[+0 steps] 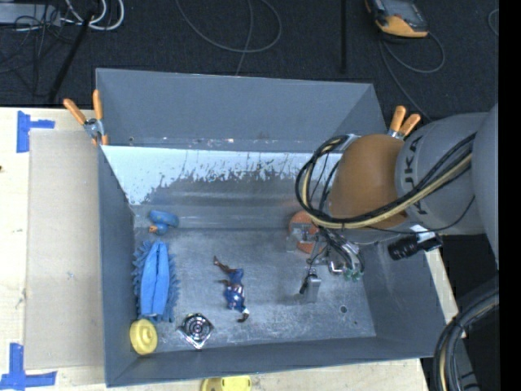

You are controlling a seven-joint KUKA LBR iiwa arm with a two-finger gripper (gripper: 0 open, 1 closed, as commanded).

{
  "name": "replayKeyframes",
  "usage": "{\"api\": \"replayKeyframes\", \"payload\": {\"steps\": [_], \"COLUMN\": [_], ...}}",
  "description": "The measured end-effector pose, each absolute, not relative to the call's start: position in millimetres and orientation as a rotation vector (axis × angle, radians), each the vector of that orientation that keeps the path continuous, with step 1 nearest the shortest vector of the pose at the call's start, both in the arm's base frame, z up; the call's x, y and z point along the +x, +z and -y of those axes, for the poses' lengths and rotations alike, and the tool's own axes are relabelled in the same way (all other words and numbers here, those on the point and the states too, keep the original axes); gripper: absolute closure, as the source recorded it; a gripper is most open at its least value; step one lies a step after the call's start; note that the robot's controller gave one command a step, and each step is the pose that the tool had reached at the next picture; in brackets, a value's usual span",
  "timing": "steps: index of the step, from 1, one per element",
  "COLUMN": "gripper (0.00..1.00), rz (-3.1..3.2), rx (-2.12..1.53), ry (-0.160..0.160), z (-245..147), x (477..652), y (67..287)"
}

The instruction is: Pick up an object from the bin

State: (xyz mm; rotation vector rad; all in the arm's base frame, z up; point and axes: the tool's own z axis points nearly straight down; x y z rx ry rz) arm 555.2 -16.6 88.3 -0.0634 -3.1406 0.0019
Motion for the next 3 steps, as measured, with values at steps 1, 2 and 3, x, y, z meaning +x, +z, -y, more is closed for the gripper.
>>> {"api": "replayKeyframes", "payload": {"steps": [1, 2, 3], "gripper": [0.0, 0.0, 0.0], "rz": [3.143, 3.138, 3.132], "rx": [0.048, 0.059, 0.266], "ry": [0.0, -0.002, 0.002], "z": [-19.1, -28.8, -71.5], "x": [549.5, 583.6, 575.4], "y": [75.7, 71.3, 72.0]}}
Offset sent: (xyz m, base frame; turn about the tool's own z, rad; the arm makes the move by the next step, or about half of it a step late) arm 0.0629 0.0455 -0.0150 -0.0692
